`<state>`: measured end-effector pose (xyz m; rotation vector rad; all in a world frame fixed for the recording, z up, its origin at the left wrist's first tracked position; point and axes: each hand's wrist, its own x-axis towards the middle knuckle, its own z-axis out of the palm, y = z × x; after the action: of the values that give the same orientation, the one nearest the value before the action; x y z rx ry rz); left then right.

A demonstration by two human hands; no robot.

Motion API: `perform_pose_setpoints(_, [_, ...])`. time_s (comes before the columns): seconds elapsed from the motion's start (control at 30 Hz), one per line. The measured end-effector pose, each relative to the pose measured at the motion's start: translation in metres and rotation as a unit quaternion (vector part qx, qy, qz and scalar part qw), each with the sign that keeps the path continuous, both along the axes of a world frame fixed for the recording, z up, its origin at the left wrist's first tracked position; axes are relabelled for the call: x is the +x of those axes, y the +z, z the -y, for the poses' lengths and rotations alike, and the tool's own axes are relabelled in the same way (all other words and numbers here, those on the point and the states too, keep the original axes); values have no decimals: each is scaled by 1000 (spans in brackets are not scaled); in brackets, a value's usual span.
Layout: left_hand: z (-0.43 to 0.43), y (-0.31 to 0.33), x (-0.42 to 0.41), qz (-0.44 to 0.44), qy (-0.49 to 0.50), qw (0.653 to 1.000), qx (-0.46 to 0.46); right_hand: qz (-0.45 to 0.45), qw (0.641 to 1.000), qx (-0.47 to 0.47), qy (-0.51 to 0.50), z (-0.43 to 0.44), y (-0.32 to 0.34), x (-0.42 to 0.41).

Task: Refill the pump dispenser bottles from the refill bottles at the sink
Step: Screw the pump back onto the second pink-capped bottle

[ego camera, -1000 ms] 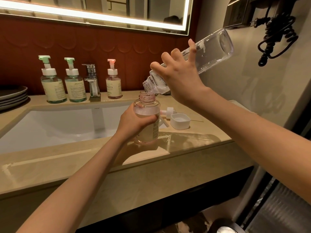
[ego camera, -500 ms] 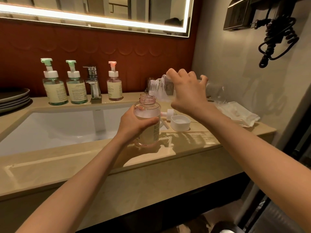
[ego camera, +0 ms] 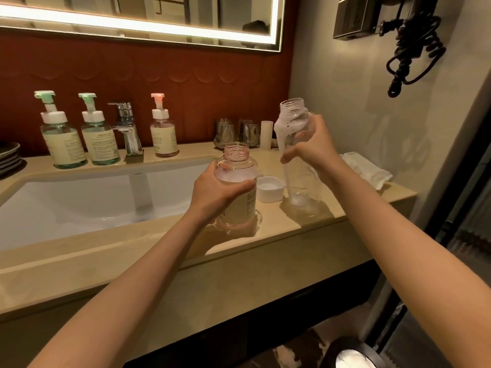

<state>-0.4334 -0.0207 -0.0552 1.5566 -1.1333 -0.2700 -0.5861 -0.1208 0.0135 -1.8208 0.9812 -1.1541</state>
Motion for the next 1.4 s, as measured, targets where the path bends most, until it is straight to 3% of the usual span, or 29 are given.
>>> perform_pose_setpoints(0.3, [5, 2, -8, -6, 7, 1000, 6, 29, 997, 2, -75, 12, -21, -11])
perform_pose_setpoints(0.47, [5, 3, -9, -5, 16, 1000, 11, -6, 991, -73, -109, 7, -30, -14])
perform_pose_setpoints(0.53, [5, 3, -10, -5, 18, 1000, 11, 6, 978, -152, -145, -1, -29, -14])
perform_pose_setpoints(0.63, [5, 4, -10, -7, 21, 1000, 16, 52, 922, -335, -185, -18, -22, -8])
perform_pose_setpoints(0.7, [4, 5, -8, -5, 26, 1000, 14, 64, 885, -430, -165, -26, -18, 1])
perform_pose_setpoints(0.77, [2, 5, -5, 0, 32, 999, 7, 44, 873, -469, -124, -30, -18, 14])
perform_pose_setpoints(0.87, [-4, 6, 5, 3, 38, 999, 0, -30, 900, -431, -61, -29, -19, 32])
perform_pose_setpoints(1.03, [-11, 7, 22, 5, 60, 998, -1, -278, 930, -236, 39, -14, -25, 69])
perform_pose_setpoints(1.17, [-16, 8, 33, -5, 64, 998, -10, -428, 886, -175, 15, 2, -29, 99])
perform_pose_setpoints(1.4, [-18, 4, 46, 2, 66, 998, -9, -586, 801, -119, -24, 15, -40, 124])
